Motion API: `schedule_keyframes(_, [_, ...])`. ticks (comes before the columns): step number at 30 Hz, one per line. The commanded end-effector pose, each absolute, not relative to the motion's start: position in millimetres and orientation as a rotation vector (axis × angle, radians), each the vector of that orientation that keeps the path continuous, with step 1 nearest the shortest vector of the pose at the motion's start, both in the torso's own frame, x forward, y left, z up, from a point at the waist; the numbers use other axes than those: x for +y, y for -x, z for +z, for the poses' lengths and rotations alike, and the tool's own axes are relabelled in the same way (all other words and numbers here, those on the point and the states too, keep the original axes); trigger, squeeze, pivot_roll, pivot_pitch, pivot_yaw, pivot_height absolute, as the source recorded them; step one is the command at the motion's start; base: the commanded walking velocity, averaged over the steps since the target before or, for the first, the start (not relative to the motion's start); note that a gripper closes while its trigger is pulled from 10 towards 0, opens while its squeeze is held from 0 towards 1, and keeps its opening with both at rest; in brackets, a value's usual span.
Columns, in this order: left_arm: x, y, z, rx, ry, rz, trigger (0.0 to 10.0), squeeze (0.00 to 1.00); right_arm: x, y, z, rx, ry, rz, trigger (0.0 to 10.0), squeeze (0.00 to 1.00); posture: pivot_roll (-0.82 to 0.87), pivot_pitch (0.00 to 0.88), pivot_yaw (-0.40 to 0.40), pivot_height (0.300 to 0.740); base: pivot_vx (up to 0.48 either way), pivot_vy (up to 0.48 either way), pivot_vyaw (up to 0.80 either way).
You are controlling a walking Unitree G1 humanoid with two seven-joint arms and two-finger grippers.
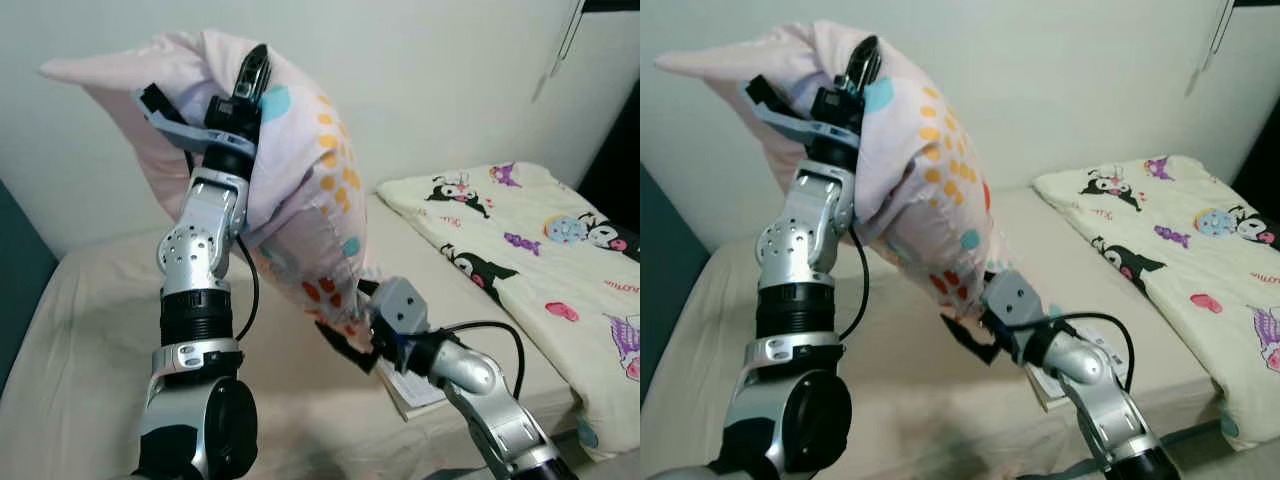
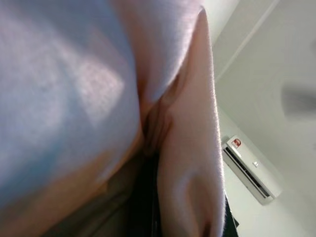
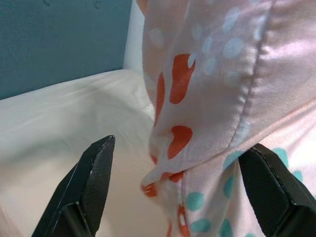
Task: Clean up the room
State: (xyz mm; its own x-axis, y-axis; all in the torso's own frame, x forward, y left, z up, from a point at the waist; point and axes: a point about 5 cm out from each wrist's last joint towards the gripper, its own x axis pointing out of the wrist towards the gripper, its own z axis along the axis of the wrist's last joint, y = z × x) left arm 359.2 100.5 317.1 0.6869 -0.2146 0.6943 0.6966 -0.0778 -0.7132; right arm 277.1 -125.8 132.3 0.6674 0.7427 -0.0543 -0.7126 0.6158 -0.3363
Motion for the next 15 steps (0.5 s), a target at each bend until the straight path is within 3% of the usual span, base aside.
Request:
schedule_keyframes(1, [81, -348, 324, -0.456, 1.56, -0.878, 10.0, 0.0, -129, -282, 136, -0.118, 0.387, 0.781, 10.0, 0.0, -0.04, 0.011, 0.007, 0.74, 0.0, 0.0, 0.0])
schedule_keyframes(7, [80, -347, 325, -0.453, 1.565, -0.888, 10.0, 0.0, -147, -300, 152, -0.199, 0.497, 0.578, 10.0, 0.0, -0.03, 0.002, 0.009, 0.74, 0.0, 0.0, 0.0])
schedule_keyframes(15, [82, -345, 323, -0.45, 1.562, -0.886, 10.0, 0.0, -156, -312, 170, -0.267, 0.574, 0.467, 10.0, 0.0, -0.02, 0.005, 0.004, 0.74, 0.0, 0.0, 0.0])
